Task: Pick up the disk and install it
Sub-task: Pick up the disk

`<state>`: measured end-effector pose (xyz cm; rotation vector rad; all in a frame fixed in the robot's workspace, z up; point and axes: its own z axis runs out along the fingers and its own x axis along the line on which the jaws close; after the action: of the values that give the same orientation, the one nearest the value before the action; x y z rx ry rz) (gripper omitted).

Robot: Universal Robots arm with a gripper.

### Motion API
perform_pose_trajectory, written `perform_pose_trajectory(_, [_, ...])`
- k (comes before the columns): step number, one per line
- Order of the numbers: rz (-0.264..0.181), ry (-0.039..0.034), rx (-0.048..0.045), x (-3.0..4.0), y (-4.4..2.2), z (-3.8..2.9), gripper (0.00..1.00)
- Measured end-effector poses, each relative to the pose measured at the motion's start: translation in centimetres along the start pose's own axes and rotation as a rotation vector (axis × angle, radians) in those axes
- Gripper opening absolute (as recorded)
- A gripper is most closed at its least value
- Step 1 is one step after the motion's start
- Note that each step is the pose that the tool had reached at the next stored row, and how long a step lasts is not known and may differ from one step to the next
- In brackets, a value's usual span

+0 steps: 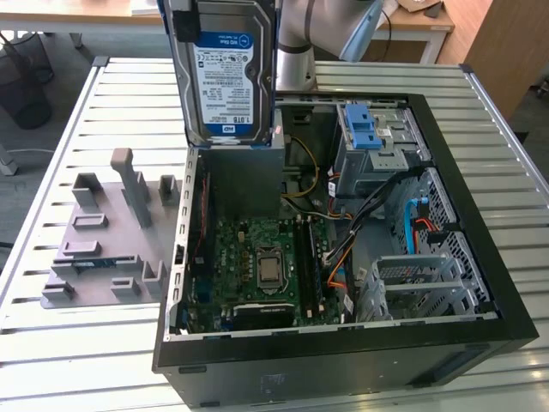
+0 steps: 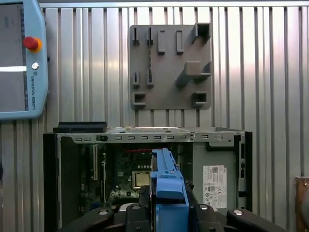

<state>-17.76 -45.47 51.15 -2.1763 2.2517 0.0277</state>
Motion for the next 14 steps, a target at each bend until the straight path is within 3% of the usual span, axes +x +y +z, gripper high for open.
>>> perform_pose_trajectory(3, [0.000, -0.0001, 0.0001, 0.25, -0.58, 0.00, 0.36])
perform_pose_trajectory(14, [0.000, 0.0000, 0.0000, 0.27, -3.85, -0.02, 0.36])
